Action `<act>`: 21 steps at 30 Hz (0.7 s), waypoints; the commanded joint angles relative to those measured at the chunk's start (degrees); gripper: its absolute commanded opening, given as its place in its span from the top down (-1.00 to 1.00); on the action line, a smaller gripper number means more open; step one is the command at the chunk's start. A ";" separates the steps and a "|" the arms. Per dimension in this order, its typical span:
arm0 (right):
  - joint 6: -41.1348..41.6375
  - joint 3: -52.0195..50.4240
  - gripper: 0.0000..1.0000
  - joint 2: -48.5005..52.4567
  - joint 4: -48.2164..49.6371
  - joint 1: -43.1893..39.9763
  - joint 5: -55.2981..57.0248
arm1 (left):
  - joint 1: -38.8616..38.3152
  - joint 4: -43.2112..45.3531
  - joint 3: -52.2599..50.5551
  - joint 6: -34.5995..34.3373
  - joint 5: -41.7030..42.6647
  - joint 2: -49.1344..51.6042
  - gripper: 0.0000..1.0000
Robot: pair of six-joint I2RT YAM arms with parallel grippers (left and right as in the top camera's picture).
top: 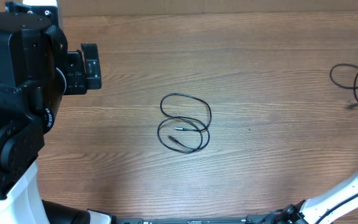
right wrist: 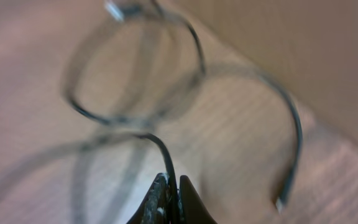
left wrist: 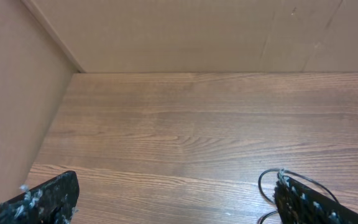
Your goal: Untangle cables
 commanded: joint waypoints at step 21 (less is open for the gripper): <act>3.26 2.69 -1.00 -21.27 -10.54 -4.33 -20.50 | 0.24 -0.09 0.50 0.92 3.19 0.07 -1.00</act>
